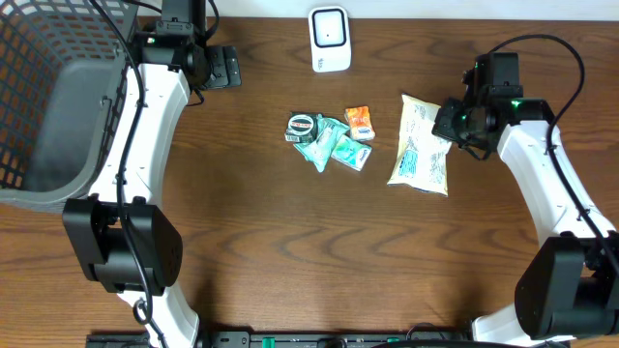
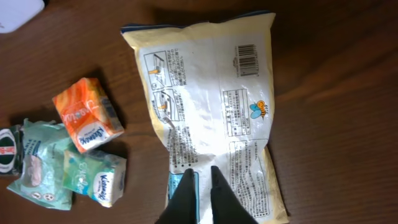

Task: Scan the item barcode

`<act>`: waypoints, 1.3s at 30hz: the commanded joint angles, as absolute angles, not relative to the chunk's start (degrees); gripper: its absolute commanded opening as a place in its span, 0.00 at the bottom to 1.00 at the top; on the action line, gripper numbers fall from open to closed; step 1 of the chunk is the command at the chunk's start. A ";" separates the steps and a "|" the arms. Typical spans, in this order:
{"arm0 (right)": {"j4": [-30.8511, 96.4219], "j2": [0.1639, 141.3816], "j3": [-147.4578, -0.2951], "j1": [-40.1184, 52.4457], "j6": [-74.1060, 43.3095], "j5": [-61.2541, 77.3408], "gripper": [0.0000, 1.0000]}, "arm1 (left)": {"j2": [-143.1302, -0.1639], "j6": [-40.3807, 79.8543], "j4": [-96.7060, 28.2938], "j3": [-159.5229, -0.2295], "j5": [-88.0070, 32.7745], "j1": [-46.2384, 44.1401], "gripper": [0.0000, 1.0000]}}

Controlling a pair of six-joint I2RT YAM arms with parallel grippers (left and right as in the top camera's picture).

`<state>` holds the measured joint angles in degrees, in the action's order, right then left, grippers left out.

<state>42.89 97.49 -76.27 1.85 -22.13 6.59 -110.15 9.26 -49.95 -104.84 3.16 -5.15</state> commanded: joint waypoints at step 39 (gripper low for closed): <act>39.57 113.16 -76.38 5.37 -24.77 -0.84 0.32 | -108.97 10.17 -50.13 -105.54 3.70 -5.15 0.98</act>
